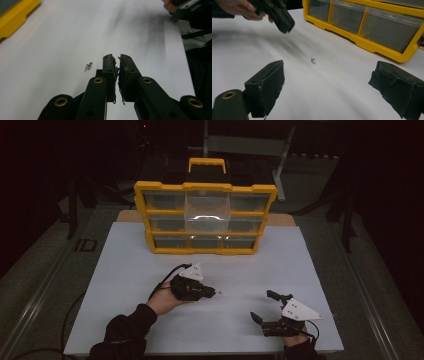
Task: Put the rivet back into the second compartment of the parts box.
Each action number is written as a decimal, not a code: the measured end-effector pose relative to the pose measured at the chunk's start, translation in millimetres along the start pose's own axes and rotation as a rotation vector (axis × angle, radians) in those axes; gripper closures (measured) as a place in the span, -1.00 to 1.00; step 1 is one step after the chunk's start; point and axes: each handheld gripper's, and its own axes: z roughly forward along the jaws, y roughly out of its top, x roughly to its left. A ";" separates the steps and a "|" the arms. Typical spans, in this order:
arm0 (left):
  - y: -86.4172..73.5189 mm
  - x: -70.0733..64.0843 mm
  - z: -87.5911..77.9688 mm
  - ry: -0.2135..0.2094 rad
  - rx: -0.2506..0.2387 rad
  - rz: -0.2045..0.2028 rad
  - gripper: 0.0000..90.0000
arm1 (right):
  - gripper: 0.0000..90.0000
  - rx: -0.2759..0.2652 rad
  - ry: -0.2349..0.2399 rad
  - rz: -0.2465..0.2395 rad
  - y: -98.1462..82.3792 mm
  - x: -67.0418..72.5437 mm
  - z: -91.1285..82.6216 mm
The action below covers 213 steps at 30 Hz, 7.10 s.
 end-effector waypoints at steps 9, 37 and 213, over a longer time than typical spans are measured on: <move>15.0 -1.2 -30.0 0.001 -0.050 0.016 0.83 | -0.78 -0.002 0.000 0.002 -0.2 -0.1 0.4; 90.9 -4.7 -115.4 0.045 -0.147 0.126 0.83 | -0.78 -0.004 -0.002 -0.001 -0.4 -0.4 0.8; 4.7 25.4 47.0 0.002 -0.056 -0.073 0.02 | -0.77 -0.025 0.006 0.003 -1.3 -1.8 0.2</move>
